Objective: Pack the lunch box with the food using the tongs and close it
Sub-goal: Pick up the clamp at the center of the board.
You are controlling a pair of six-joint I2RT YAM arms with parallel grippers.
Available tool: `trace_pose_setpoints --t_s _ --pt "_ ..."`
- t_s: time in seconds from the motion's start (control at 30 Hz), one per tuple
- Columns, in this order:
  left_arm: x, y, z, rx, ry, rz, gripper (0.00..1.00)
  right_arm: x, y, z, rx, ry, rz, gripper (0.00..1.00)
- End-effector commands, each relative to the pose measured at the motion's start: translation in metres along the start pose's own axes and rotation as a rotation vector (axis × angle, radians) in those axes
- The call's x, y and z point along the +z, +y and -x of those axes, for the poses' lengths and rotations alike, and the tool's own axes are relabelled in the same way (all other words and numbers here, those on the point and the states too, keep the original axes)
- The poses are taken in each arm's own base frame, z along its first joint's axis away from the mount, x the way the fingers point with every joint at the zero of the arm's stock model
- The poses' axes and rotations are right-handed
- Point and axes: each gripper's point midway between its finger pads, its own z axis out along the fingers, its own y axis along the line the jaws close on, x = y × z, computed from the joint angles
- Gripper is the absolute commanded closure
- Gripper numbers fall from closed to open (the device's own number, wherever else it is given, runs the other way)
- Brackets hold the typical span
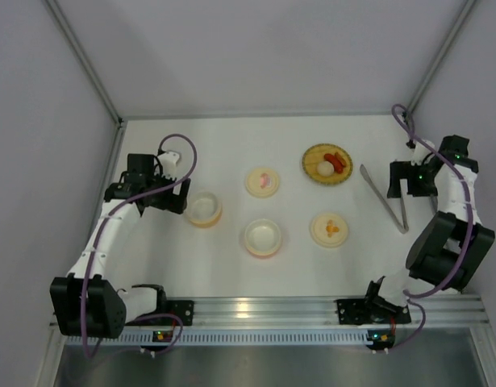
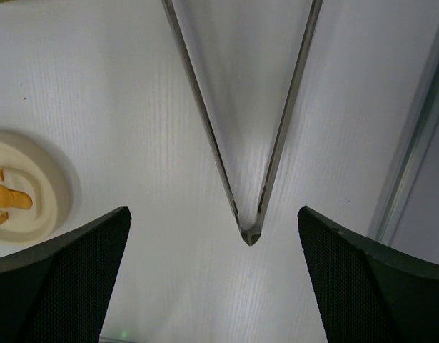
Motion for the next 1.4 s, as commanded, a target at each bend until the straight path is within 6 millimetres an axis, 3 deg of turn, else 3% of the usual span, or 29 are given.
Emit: trace_pose_setpoints --t_s 0.0,0.2,0.57,0.87,1.37 --pt "-0.003 -0.005 0.016 0.011 -0.034 -0.040 0.02 0.003 -0.008 -0.009 -0.034 0.091 0.012 0.01" --pt "-0.001 -0.008 0.017 0.014 -0.032 -0.064 0.02 0.023 -0.016 -0.020 -0.020 0.175 0.029 0.01" --pt "0.009 -0.002 0.015 0.010 -0.024 -0.035 0.02 0.048 -0.032 -0.023 -0.027 0.210 -0.009 0.01" --pt "0.028 -0.007 0.011 -0.022 0.023 -0.083 0.02 0.078 -0.019 -0.020 -0.046 0.192 -0.032 0.01" --pt "0.031 -0.009 0.024 -0.045 0.011 -0.107 0.02 0.113 -0.017 -0.011 -0.035 0.149 -0.034 0.01"
